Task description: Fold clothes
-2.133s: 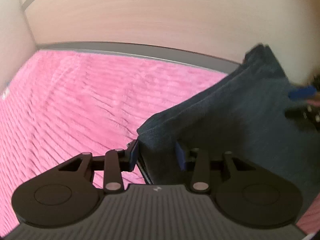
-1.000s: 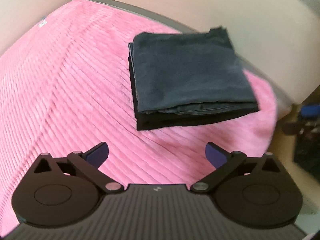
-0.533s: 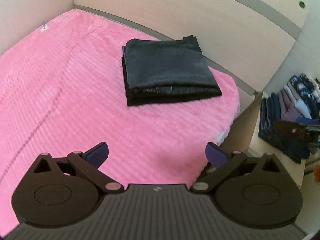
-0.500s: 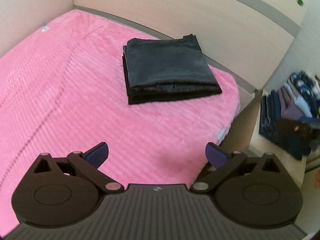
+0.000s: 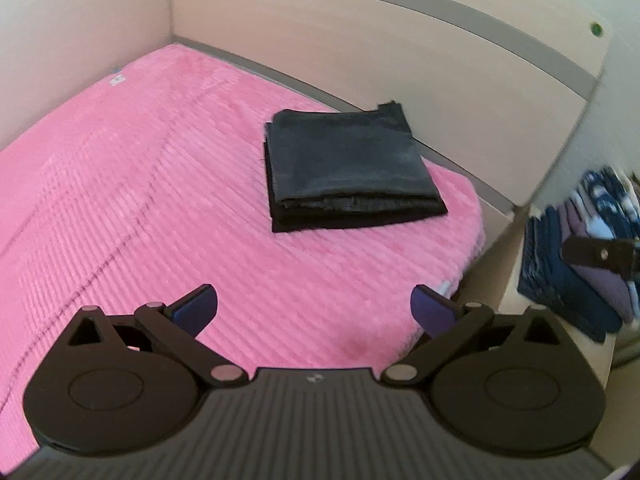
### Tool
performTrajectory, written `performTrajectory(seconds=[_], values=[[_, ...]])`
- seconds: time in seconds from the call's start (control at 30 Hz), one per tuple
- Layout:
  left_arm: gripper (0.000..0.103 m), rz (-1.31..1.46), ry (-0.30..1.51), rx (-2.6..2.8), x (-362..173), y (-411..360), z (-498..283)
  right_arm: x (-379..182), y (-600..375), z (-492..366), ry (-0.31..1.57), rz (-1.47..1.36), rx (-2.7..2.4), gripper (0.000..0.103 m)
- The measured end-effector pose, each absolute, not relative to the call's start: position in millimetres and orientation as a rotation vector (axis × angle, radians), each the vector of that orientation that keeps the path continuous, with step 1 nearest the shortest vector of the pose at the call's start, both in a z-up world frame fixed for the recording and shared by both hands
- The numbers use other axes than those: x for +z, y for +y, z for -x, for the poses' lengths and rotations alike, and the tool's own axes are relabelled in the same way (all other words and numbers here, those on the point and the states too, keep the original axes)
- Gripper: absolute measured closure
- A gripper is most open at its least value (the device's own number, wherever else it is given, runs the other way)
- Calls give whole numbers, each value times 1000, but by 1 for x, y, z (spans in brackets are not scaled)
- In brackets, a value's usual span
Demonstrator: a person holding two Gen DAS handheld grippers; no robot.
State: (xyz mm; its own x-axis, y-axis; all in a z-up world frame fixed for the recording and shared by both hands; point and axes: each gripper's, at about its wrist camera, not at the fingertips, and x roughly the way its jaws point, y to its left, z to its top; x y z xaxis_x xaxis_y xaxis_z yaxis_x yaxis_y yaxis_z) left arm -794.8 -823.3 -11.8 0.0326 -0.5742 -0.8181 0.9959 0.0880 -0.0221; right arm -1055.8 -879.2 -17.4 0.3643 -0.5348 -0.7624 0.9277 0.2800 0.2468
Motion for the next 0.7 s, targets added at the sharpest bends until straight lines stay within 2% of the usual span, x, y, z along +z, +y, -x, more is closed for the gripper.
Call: performTrajectory(seconds=[0.7], values=[[2, -662, 802, -1310, -10, -849, 818, -14, -902, 1054, 664, -700, -1002, 0]])
